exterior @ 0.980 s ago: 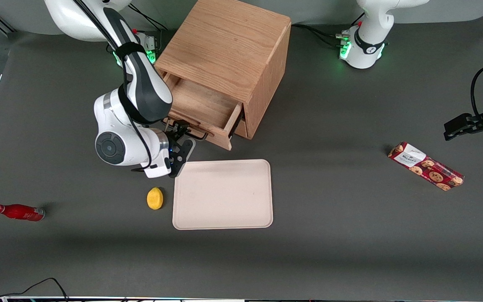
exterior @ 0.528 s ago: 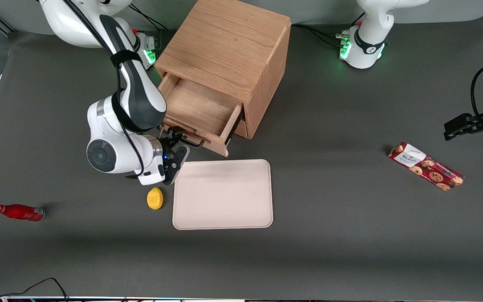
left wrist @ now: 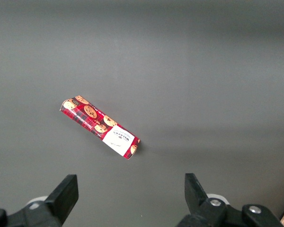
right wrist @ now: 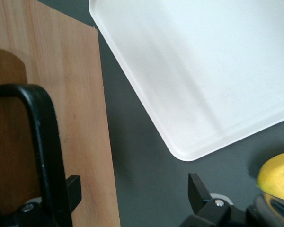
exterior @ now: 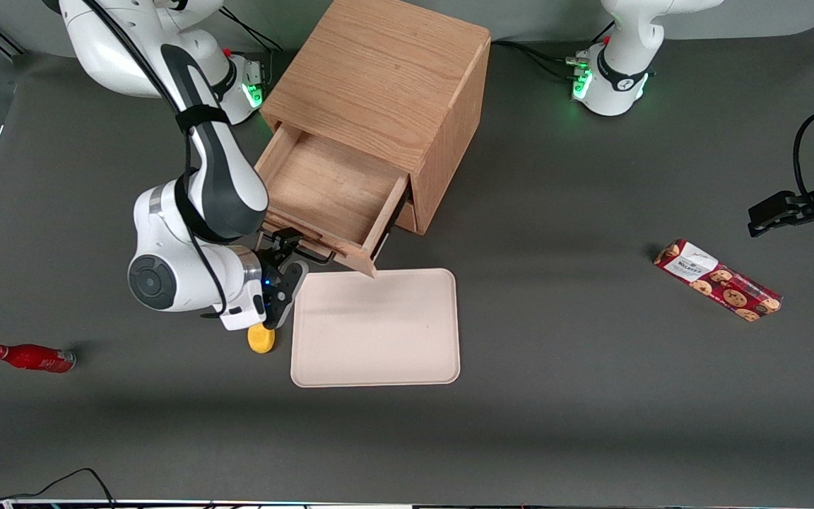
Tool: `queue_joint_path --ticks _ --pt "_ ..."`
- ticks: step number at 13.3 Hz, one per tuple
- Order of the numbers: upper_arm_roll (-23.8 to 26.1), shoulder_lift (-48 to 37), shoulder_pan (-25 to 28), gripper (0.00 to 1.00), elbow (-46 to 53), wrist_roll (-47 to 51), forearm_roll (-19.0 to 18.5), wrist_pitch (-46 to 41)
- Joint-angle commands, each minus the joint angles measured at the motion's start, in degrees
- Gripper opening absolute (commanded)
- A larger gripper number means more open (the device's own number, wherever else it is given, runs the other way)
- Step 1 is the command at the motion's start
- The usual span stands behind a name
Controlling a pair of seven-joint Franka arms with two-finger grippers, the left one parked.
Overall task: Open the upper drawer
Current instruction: 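Keep pulling the drawer further open with the right gripper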
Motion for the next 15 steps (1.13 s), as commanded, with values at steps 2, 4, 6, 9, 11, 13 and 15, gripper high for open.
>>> queue_joint_path --ticks 2,4,6,9,11,13,15 --pt "0.42 2.12 -1.9 1.0 2.75 -3.19 1.23 -0.97" --pt "0.42 2.47 -2.51 1.0 3.45 -3.82 1.15 -0.97" --pt "0.42 2.91 -2.78 1.0 3.8 -3.82 1.15 -0.97" --pt "0.42 4.22 -2.78 1.0 6.35 -4.17 1.32 -0.97" --pt "0.42 5.45 -3.3 1.0 8.45 -4.26 2.46 -1.93" --pt "0.42 6.07 -3.74 1.0 9.69 -4.26 2.73 -2.37" --pt "0.51 6.42 -3.83 1.0 10.22 -4.26 2.82 -2.37"
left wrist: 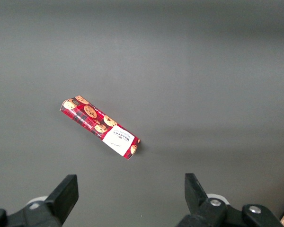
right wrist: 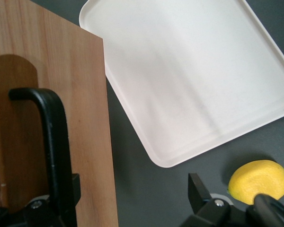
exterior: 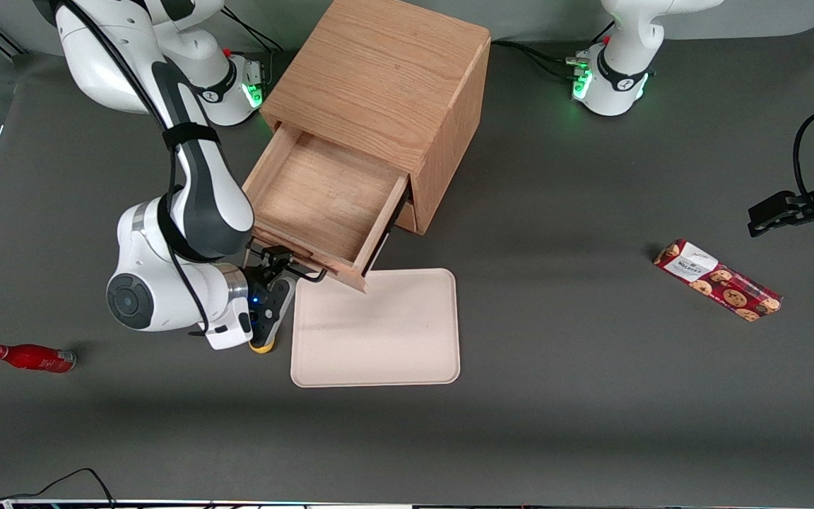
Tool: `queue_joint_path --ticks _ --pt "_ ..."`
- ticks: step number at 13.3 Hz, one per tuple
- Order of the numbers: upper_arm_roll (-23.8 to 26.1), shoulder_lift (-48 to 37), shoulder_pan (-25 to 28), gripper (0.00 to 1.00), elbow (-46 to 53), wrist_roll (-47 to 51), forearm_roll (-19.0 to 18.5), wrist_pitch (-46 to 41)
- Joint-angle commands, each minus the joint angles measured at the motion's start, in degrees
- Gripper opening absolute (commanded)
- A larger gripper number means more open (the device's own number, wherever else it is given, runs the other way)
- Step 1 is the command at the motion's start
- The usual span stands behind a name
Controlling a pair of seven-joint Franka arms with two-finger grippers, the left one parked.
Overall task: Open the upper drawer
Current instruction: 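Keep pulling the drawer further open with the right gripper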
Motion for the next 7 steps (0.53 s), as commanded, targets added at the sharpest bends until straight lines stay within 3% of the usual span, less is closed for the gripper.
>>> queue_joint_path --ticks 1,7 --pt "1.07 2.39 -2.09 1.0 4.11 -1.53 1.46 -1.27" --pt "3.45 3.44 -5.0 1.0 5.87 -1.8 1.46 -1.45"
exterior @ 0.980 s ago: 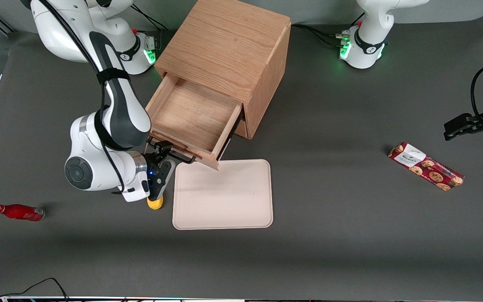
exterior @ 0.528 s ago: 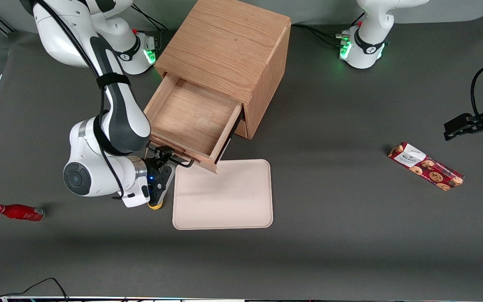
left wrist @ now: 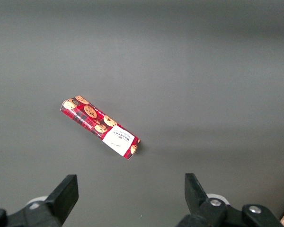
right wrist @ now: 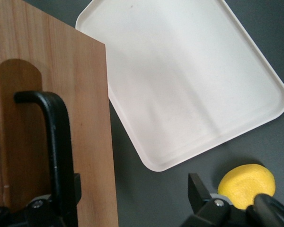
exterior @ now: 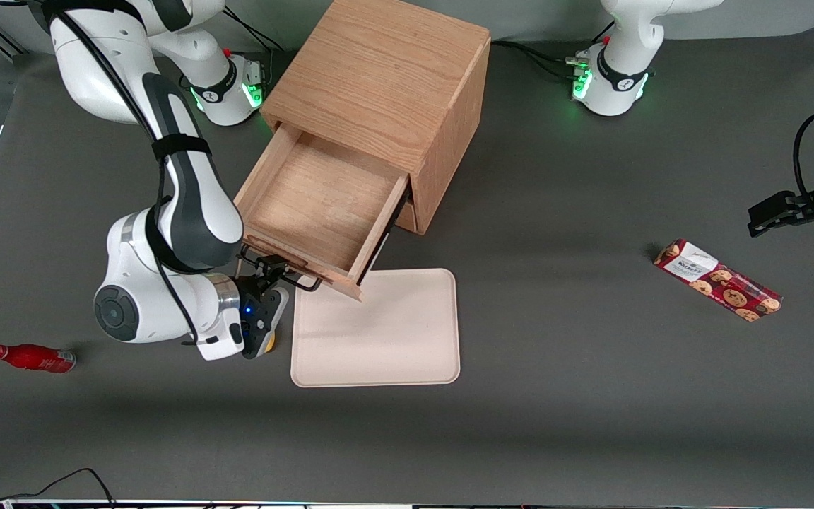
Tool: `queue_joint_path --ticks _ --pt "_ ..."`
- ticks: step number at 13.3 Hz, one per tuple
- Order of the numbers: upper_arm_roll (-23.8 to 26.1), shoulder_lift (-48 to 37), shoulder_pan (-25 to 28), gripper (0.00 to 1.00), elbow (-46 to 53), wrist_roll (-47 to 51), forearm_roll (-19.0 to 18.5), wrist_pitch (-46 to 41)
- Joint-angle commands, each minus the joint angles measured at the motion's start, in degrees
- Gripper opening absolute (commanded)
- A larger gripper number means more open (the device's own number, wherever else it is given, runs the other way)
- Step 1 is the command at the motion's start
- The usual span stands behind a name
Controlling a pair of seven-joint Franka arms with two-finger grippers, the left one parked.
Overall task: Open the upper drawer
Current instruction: 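Keep pulling the drawer further open with the right gripper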
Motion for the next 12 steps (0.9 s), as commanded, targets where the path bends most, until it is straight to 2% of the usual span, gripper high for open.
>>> queue_joint_path --ticks 1,12 --pt "1.45 1.98 -1.98 1.0 3.44 -1.35 1.39 -1.39" --pt "3.91 2.42 -4.98 1.0 4.14 -2.05 1.3 -1.47"
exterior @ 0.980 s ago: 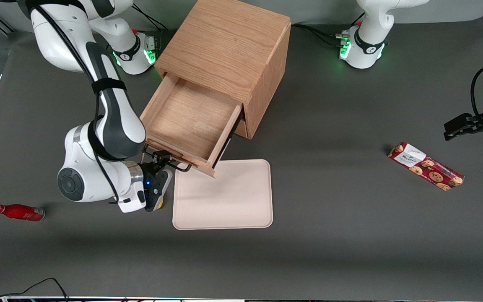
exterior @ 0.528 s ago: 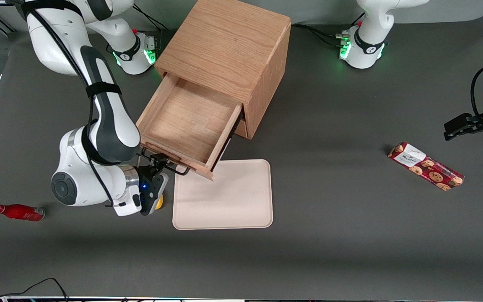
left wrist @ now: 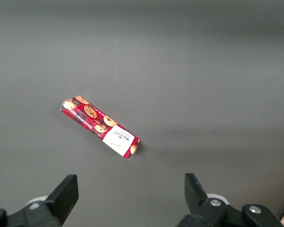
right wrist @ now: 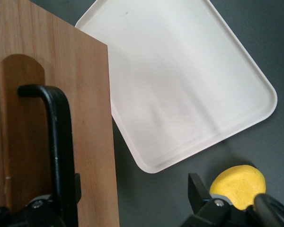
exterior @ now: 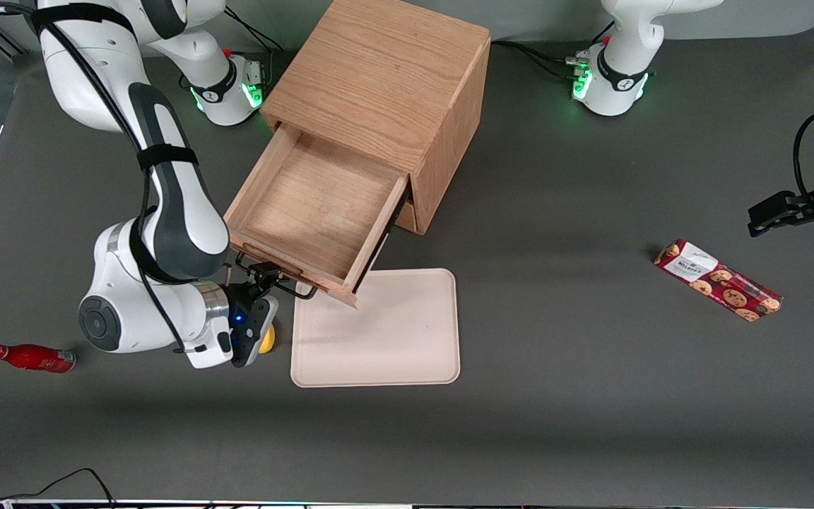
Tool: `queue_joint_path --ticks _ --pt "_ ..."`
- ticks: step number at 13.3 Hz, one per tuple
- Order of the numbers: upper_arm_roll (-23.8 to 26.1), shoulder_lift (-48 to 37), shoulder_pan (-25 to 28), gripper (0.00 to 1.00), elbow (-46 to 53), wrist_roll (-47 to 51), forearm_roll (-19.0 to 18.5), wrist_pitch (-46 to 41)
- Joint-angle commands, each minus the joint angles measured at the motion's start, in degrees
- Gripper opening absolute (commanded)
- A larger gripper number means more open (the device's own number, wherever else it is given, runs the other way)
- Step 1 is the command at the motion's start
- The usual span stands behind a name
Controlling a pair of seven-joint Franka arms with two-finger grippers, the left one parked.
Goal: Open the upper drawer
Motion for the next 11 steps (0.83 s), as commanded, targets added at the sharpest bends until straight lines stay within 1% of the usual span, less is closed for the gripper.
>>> queue_joint_path --ticks 1,5,7,9,10,11 --pt "1.48 0.62 -1.11 1.0 2.31 -0.88 1.29 -1.96" --pt "1.67 -1.14 -0.58 1.0 5.21 1.49 0.85 -6.44" --pt "1.58 -3.33 -0.58 1.0 5.3 2.55 0.5 -6.71" --pt "1.49 -5.79 -0.93 1.0 5.3 4.39 -1.16 -7.06" --pt "1.58 -7.19 -1.02 1.0 5.3 5.53 -1.43 -8.45" --pt "1.49 -8.6 -1.2 1.0 5.38 9.02 -1.69 -10.47"
